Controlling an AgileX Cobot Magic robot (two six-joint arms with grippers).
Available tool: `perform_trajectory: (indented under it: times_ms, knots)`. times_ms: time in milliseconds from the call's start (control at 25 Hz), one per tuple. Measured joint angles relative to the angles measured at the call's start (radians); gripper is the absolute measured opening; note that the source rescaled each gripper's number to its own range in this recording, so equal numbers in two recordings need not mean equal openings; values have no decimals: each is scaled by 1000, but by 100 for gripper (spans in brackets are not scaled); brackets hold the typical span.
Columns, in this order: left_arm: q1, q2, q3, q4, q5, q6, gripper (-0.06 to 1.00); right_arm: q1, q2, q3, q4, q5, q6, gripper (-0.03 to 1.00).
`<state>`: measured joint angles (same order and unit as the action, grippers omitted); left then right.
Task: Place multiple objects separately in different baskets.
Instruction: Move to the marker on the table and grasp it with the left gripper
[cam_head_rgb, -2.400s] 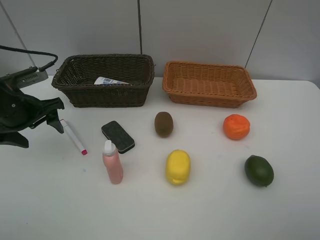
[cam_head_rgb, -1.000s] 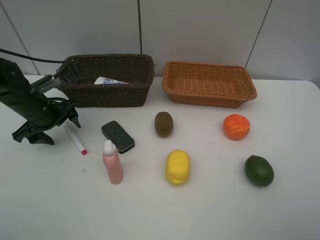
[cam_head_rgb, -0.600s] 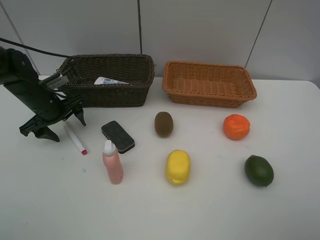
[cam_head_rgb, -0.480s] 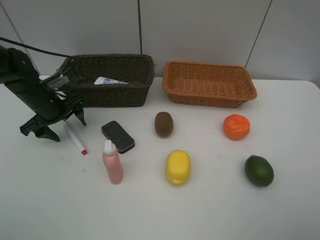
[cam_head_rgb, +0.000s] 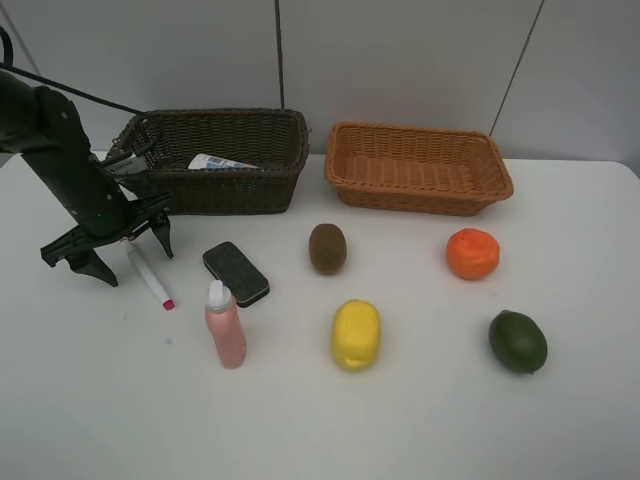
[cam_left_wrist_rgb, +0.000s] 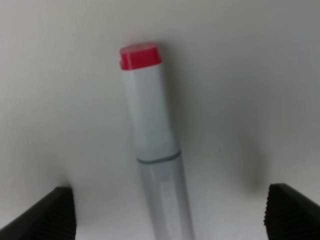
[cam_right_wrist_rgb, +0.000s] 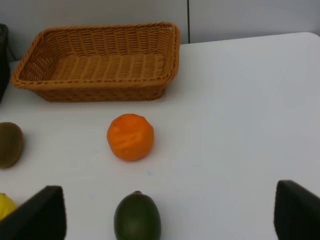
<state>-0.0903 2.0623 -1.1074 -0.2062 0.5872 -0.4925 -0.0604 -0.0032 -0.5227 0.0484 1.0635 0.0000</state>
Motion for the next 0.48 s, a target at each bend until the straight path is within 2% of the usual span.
perform_trajectory:
  times_ms: [120, 200, 360, 400, 480]
  knots:
    - [0, 3, 0, 11, 24, -5, 87, 0, 0, 0, 0, 0, 0, 96]
    - [0, 4, 0, 25, 36, -11, 64, 0, 0, 0, 0, 0, 0, 96]
    - [0, 7, 0, 21, 43, -12, 10, 0, 0, 0, 0, 0, 0, 96]
    - [0, 8, 0, 21, 44, -9, 1, 0, 0, 0, 0, 0, 0, 96]
    - [0, 8, 0, 19, 46, -4, 0, 0, 0, 0, 0, 0, 0, 96]
